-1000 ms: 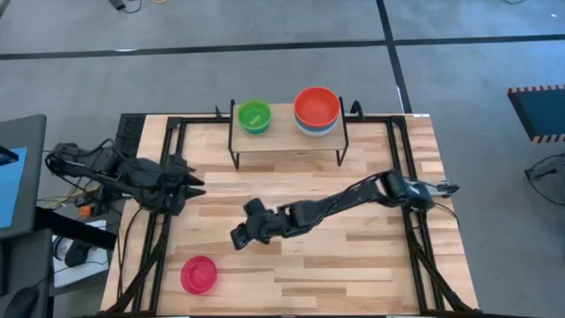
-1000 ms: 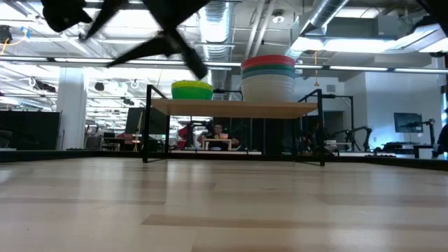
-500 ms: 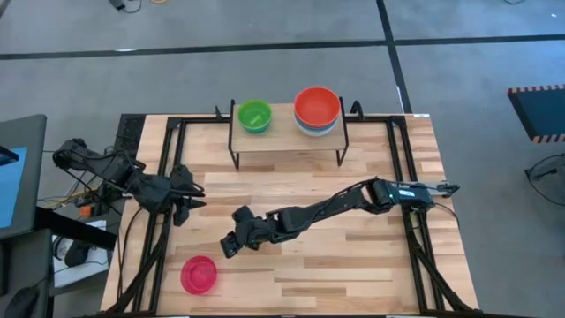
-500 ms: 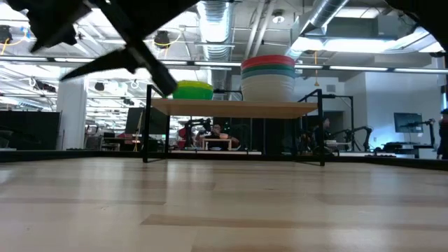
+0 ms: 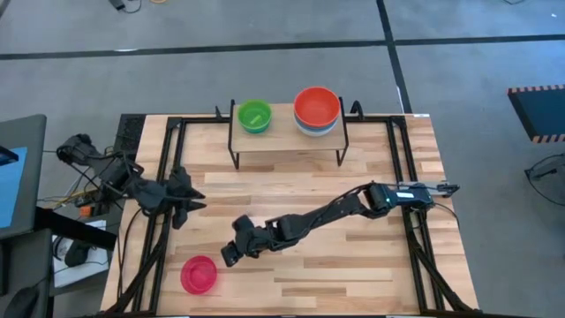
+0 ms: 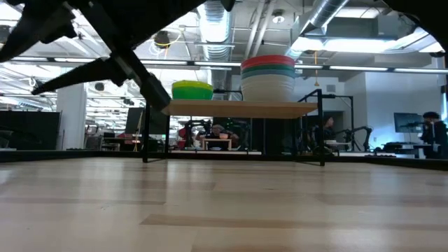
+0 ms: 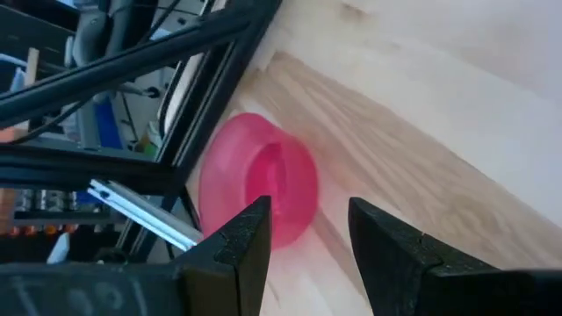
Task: Place and stack bowls onto a shelf
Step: Stack the small red bowl on top of the small green bowl on the shelf
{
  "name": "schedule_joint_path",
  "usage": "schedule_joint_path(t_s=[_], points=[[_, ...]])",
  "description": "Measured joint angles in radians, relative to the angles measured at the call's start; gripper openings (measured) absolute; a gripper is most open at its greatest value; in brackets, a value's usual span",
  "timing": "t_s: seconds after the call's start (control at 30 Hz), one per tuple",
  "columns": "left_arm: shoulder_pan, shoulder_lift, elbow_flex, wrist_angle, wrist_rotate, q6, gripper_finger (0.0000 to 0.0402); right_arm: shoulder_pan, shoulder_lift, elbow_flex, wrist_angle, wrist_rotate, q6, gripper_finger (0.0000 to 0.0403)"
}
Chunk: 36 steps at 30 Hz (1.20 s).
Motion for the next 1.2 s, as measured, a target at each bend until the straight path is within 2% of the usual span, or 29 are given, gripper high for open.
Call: schedule_joint_path(t_s=[0.17, 0.37, 0.53, 0.63, 0.77, 0.97, 1.2], points=[[-0.024, 0.0, 0.0, -0.018, 0.009, -0.038, 0.013, 0.0, 0.014, -0.001, 0.026, -0.003, 0.006, 0.0178], [-0.026, 0.005, 0.0, -0.181, 0.108, -0.194, 0.013, -0.008, 0.032, -0.001, 0.063, -0.015, 0.007, 0.0178], [-0.037, 0.008, 0.0, -0.241, 0.17, -0.256, 0.013, -0.013, 0.032, -0.001, 0.117, 0.047, -0.014, 0.0178], [-0.037, 0.026, 0.0, -0.214, 0.229, -0.271, 0.013, -0.02, 0.03, -0.001, 0.127, 0.049, -0.035, 0.0178], [-0.072, 0.085, -0.033, -0.096, 0.325, -0.272, 0.013, -0.031, 0.03, -0.001, 0.015, 0.057, -0.035, 0.0178], [-0.178, 0.235, -0.122, -0.036, 0.387, -0.309, 0.013, -0.034, 0.023, -0.001, -0.184, 0.058, 0.046, 0.0167], [-0.222, 0.396, -0.148, 0.065, 0.397, -0.331, 0.013, -0.031, 0.006, -0.001, -0.244, 0.006, 0.034, 0.0154]])
